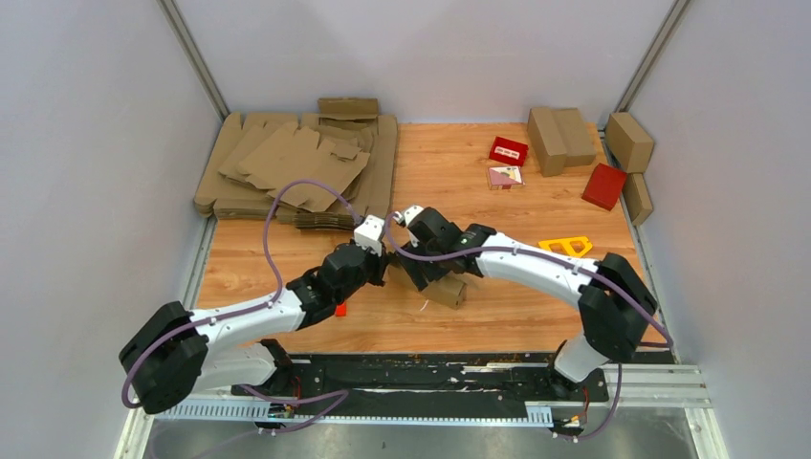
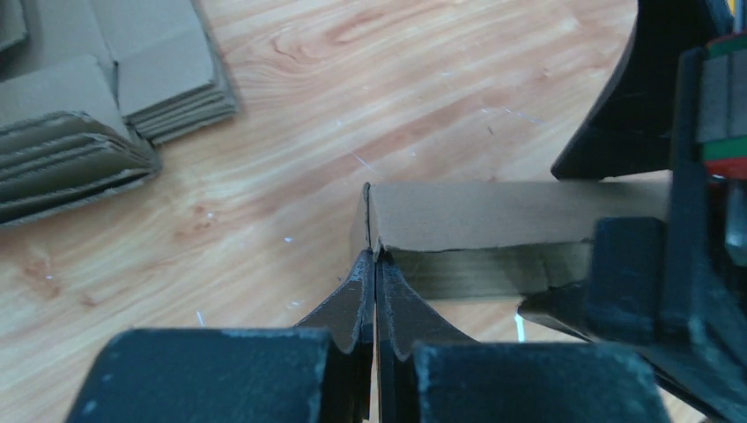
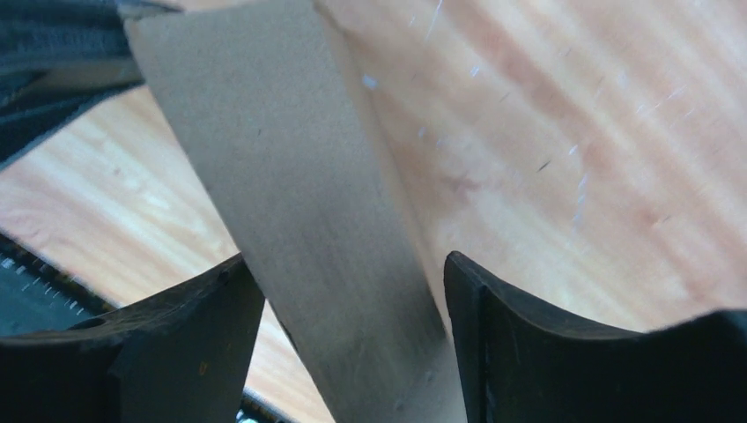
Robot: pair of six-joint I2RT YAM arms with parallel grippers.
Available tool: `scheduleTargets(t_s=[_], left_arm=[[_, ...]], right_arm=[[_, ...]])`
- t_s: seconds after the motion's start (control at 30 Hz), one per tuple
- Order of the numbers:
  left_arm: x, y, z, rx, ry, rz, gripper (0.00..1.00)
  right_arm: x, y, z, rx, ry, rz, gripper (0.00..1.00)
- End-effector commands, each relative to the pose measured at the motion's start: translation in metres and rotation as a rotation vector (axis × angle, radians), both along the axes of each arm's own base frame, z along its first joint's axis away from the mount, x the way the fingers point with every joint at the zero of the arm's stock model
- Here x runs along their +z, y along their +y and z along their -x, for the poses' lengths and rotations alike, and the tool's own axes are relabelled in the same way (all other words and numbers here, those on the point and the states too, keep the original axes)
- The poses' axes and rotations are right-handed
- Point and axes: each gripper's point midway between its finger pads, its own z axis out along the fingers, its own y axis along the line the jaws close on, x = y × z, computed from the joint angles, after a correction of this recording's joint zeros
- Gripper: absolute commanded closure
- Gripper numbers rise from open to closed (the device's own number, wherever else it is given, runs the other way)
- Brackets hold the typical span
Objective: Fold the paper box
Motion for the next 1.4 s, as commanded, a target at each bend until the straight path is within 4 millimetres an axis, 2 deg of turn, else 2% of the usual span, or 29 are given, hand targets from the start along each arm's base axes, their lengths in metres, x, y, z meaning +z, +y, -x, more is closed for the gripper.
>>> scheduleTargets(t_s=[0.0, 0.07, 0.17, 0.37, 0.47, 0.6, 0.8, 1.0, 1.17, 1.27, 1.37], left_arm=[[0.0, 0.013, -0.023, 0.076, -0.012, -0.049, 1.0], [0.001, 0.017, -0.025, 0.1, -0.021, -0.05, 1.0], [0.004, 0.017, -0.024, 0.103, -0.022, -0.026, 1.0], [0.017, 0.007, -0.02, 0.061, 0.016, -0.017, 1.0], [0.018, 0.003, -0.017, 0.047, 0.055, -0.032, 1.0], [0.018, 0.0, -0.016, 0.043, 0.086, -0.031, 1.0], [0.014, -0.001, -0.016, 0.052, 0.116, -0.04, 1.0], [0.02, -0.001, -0.015, 0.051, 0.119, -0.033, 1.0], [0.023, -0.002, -0.014, 0.038, 0.115, -0.032, 1.0], [0.022, -0.002, -0.013, 0.032, 0.114, -0.036, 1.0], [0.021, -0.002, -0.012, 0.028, 0.115, -0.041, 1.0]], right_arm=[[0.019, 0.009, -0.055, -0.047, -0.129, 0.017, 0.18], [0.021, 0.006, -0.058, -0.068, -0.128, 0.023, 0.08], [0.021, -0.002, -0.049, -0.083, -0.114, 0.0, 0.02], [0.032, -0.033, -0.022, -0.125, -0.117, -0.027, 0.01], [0.046, -0.049, -0.012, -0.147, -0.141, -0.068, 0.01], [0.053, -0.068, -0.003, -0.204, -0.14, -0.113, 0.03], [0.047, -0.098, 0.006, -0.31, -0.142, -0.125, 0.18], [0.039, -0.109, -0.007, -0.397, -0.172, -0.132, 0.31], [0.036, -0.105, -0.024, -0.408, -0.211, -0.158, 0.46], [0.038, -0.094, -0.029, -0.375, -0.221, -0.199, 0.51], [0.038, -0.085, -0.032, -0.36, -0.204, -0.213, 0.6]])
